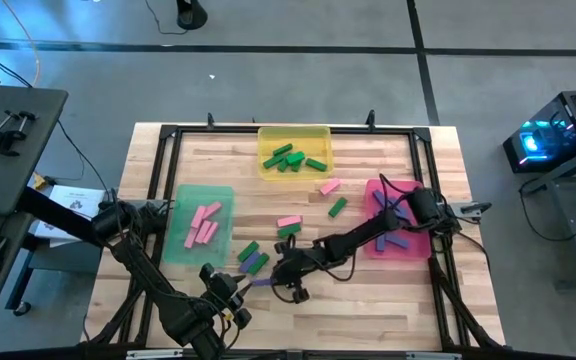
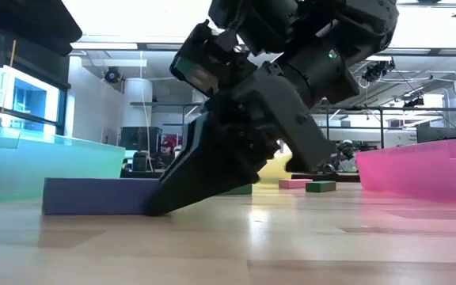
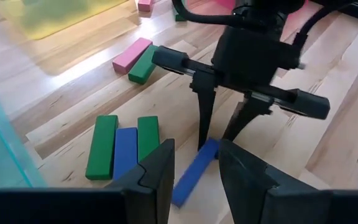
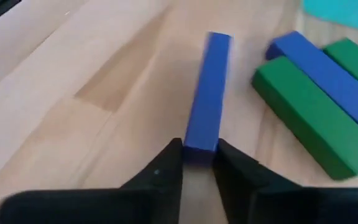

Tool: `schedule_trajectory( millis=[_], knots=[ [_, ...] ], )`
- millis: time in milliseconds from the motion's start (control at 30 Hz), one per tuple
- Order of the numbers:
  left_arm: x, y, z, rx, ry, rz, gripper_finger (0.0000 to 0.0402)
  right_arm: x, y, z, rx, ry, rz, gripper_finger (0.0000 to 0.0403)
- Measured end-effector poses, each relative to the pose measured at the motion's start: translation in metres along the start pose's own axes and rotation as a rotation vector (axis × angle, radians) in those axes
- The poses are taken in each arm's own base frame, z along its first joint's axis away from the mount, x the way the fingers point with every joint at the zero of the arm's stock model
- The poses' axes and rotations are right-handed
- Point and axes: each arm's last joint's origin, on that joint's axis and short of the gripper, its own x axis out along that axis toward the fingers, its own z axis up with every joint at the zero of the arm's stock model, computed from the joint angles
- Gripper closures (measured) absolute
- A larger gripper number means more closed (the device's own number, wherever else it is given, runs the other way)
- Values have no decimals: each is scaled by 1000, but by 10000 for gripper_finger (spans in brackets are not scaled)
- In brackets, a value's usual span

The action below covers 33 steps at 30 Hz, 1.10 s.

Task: Sort blocks
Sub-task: Put the blue block into the pink bin

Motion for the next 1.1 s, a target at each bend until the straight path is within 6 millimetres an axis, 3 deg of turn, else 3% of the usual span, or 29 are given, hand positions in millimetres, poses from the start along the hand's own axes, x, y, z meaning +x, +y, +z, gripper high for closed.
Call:
schedule_trajectory(
  millis=[133,267,400,600,767,833,967,1100],
  knots=[
    [0,0,0,-1,-2,-1,291,-9,5,6,76,28,-76,383],
    [0,0,0,-3,-2,-3,291,-36,29,20,59,92,-233,378],
    [0,-1,0,1,-2,-5,291,-82,63,35,24,165,-391,377],
    [0,-5,1,30,-42,-33,291,-172,102,29,59,317,-646,385],
    [0,-7,2,53,-85,-47,291,-253,111,1,278,378,-845,382],
    [0,-7,2,63,-103,-50,291,-276,111,-15,413,384,-871,382],
    [-1,-8,3,65,-128,-52,291,-301,104,-53,676,399,-818,382],
    [0,-8,4,79,-140,-50,291,-314,87,-97,896,444,-843,381]
  ],
)
